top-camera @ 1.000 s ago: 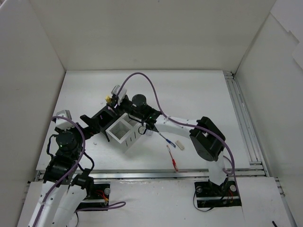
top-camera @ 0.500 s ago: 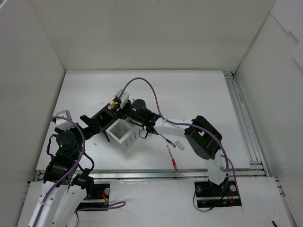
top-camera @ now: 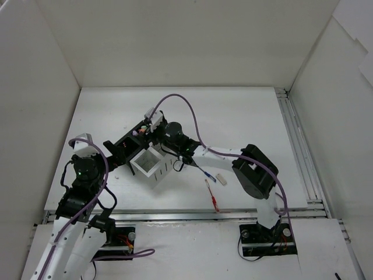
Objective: Sort the stationery into containers
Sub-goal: Place the pen in the storage box, then pick up the pen from the corner of the board.
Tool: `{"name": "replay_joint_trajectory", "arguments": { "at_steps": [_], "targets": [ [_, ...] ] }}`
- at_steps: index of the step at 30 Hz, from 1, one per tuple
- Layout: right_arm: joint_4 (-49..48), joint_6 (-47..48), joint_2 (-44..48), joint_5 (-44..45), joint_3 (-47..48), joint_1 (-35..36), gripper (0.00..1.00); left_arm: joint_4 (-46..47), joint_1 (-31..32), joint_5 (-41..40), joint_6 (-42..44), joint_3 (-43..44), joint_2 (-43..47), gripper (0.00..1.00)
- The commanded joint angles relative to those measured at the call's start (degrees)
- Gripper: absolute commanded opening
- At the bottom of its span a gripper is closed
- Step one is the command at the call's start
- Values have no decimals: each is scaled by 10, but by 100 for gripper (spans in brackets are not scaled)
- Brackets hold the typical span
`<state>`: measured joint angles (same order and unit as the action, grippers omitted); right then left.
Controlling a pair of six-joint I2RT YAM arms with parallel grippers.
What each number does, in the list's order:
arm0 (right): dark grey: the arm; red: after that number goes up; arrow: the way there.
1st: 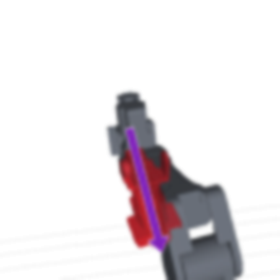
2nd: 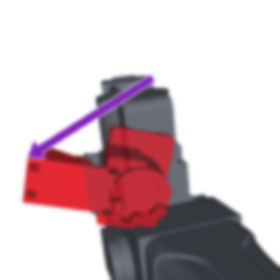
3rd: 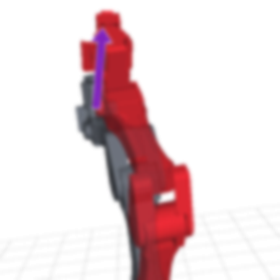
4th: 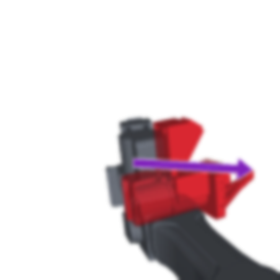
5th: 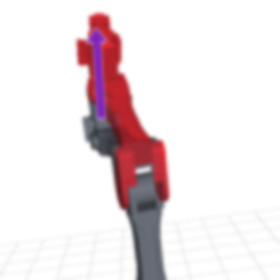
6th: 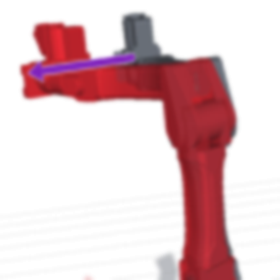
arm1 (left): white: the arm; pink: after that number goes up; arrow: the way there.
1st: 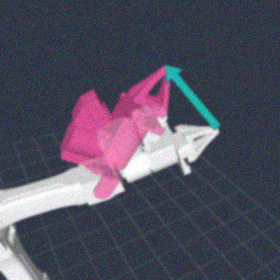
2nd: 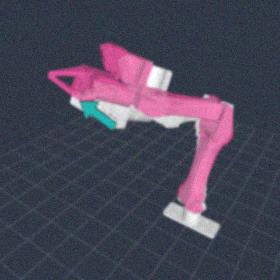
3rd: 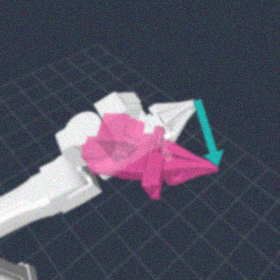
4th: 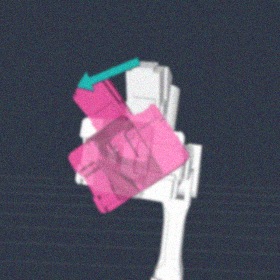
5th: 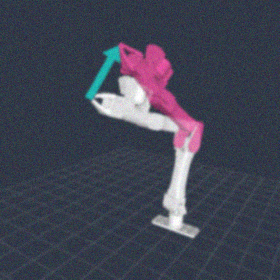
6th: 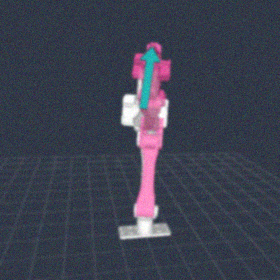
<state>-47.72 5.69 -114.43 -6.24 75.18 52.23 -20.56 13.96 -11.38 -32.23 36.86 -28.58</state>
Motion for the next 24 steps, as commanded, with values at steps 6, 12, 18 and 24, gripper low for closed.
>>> {"name": "replay_joint_trajectory", "arguments": {
  "at_steps": [6, 12, 18, 24],
  "targets": [
    [-61, -18, 188, 111, -51, -10, 98, 43, 4, 93, 24, 58, -35, 100],
    [9, -178, 336, 213, -184, -92, 98, 69, 44, 215, 52, 93, -115, 100],
    [353, -225, 478, 311, -204, -172, 98, 45, 248, 252, 238, 146, -210, 100],
    [510, -207, 615, 320, -249, -245, 98, 40, 398, 333, 492, 154, -302, 100]
  ]
}}
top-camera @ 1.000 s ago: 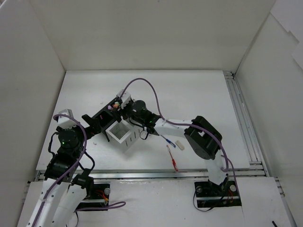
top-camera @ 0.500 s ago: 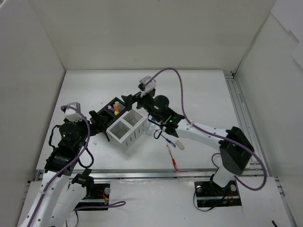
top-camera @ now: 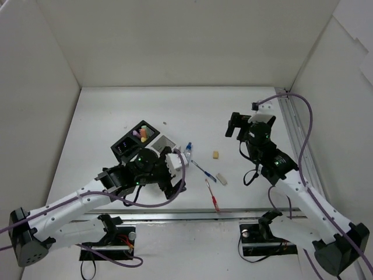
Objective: Sort the stationery into containers
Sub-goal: Pick up the pen from the corner of the board.
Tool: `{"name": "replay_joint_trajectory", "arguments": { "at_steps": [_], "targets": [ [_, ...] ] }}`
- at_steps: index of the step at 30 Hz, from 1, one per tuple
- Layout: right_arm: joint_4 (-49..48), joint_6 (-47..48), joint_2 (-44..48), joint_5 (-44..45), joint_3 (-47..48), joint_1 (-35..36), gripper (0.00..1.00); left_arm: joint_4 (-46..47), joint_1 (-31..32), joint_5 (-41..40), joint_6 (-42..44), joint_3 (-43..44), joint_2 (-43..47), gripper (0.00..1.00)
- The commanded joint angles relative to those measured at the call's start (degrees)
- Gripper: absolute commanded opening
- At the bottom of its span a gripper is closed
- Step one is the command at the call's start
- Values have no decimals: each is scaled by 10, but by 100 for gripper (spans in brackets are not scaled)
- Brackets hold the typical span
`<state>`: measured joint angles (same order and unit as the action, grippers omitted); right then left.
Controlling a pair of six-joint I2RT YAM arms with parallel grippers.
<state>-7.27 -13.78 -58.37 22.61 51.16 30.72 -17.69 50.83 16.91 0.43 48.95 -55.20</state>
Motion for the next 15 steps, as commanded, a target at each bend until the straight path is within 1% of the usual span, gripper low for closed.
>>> {"name": "replay_joint_trajectory", "arguments": {
  "at_steps": [1, 2, 4, 5, 7, 8, 9, 11, 12, 14, 15],
  "targets": [
    [123, -14, 73, 25, -10, -42, 98, 5, 37, 55, 186, 47, -54, 100],
    [137, -19, 103, 18, -12, -48, 98, 1, 43, 52, 219, 57, -94, 100],
    [174, -25, 129, -7, -15, -79, 98, -5, 52, 66, 243, 87, -154, 100],
    [196, -25, 148, -15, -14, -86, 98, -10, 58, 78, 272, 98, -172, 100],
    [220, -25, 163, -35, -7, -107, 98, -44, 74, 86, 301, 142, -225, 100],
    [237, -23, 165, -42, -5, -113, 98, -53, 81, 80, 318, 160, -240, 100],
    [241, -20, 167, -57, -4, -122, 98, -85, 87, 91, 355, 199, -256, 100],
    [251, -25, 168, -67, -3, -134, 98, -130, 93, 118, 411, 237, -304, 100],
    [253, -29, 166, -84, -2, -144, 98, -130, 93, 120, 427, 259, -316, 100],
    [253, -29, 161, -104, -1, -155, 98, -118, 99, 121, 445, 275, -340, 100],
    [255, -28, 158, -116, 1, -162, 98, -162, 99, 159, 511, 300, -351, 100]
  ]
}}
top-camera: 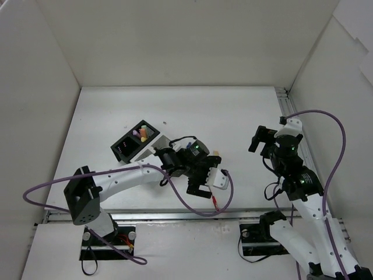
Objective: Sort the stationery into containers
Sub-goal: Pick up the pen from the corner of the board.
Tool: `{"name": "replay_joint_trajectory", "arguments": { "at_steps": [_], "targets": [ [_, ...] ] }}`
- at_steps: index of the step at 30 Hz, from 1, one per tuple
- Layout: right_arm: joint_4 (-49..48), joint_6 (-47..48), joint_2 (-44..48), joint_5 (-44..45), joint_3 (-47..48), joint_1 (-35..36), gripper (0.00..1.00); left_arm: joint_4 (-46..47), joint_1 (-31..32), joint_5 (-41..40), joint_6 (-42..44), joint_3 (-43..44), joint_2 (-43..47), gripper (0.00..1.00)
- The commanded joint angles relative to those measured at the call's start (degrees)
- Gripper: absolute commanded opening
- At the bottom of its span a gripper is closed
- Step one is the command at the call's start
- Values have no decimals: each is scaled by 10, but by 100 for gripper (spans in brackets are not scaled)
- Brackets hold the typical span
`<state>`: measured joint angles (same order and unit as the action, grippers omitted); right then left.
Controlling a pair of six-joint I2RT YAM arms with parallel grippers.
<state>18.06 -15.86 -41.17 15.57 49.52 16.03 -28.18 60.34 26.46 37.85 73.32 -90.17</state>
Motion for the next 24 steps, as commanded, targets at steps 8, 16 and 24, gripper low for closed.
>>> {"name": "replay_joint_trajectory", "arguments": {
  "at_steps": [8, 16, 24],
  "targets": [
    [11, -13, -38, -66, 19, -22, 98, -276, 24, 79, 361, 148, -105, 99],
    [47, -57, 1, 49, 20, -24, 98, -304, 36, 89, 349, 240, -219, 87],
    [57, -51, -13, 47, 27, -24, 98, -187, 36, 103, 268, 245, -264, 72]
  ]
}}
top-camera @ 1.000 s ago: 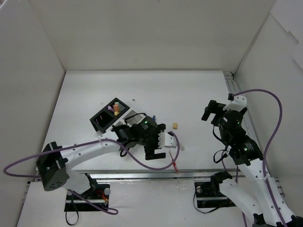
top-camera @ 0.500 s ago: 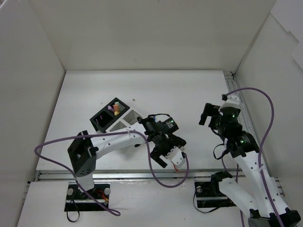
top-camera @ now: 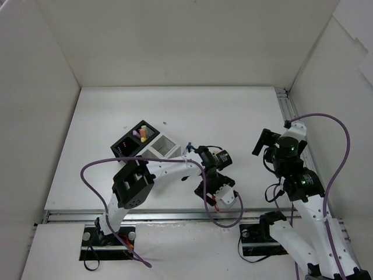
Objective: Sort the stationery into containers
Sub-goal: Pick up the pen from the corner of the board.
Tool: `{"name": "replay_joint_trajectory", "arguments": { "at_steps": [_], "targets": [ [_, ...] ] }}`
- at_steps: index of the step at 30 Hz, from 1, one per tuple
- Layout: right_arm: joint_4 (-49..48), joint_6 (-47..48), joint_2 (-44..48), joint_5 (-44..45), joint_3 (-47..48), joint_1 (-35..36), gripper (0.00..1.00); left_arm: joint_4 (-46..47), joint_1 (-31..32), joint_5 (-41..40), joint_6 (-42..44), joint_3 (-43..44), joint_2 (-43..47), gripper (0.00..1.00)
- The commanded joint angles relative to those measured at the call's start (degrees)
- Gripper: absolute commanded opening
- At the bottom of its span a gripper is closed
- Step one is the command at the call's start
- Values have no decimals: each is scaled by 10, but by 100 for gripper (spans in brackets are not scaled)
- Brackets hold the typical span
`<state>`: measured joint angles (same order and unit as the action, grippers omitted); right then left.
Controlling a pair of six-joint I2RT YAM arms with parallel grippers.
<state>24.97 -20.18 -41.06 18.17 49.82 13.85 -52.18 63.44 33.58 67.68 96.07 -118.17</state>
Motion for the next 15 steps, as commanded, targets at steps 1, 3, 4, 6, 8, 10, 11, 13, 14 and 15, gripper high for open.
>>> {"name": "replay_joint_trajectory", "arguments": {
  "at_steps": [1, 3, 4, 6, 8, 10, 11, 13, 14, 15],
  "targets": [
    [-12, -5, -19, 20, 25, -3, 98, 59, 10, 34, -34, 15, 15, 69],
    [-12, -3, -20, 19, 25, -2, 98, 88, 10, 36, -43, 2, 16, 60],
    [-12, -2, -21, 18, 24, -1, 98, 101, 10, 37, -54, -5, 19, 57],
    [-12, 1, -23, 12, 23, -4, 98, 135, 10, 39, -67, -26, 21, 48],
    [-12, 1, -24, 12, 26, -3, 98, 131, 10, 44, -58, -32, 18, 46],
    [-12, 1, -23, 16, 27, -4, 98, 119, 10, 32, -50, -33, 13, 44],
    [-12, 2, -23, 19, 26, -3, 98, 111, 10, 27, -47, -38, 11, 42],
    [-12, 2, -25, 20, 26, -3, 98, 104, 10, 20, -38, -43, 6, 41],
    [-12, 2, -26, 21, 26, -3, 98, 103, 10, 19, -36, -50, 3, 41],
    [-12, 2, -30, 21, 27, -1, 98, 104, 10, 19, -35, -54, 0, 40]
  ]
}}
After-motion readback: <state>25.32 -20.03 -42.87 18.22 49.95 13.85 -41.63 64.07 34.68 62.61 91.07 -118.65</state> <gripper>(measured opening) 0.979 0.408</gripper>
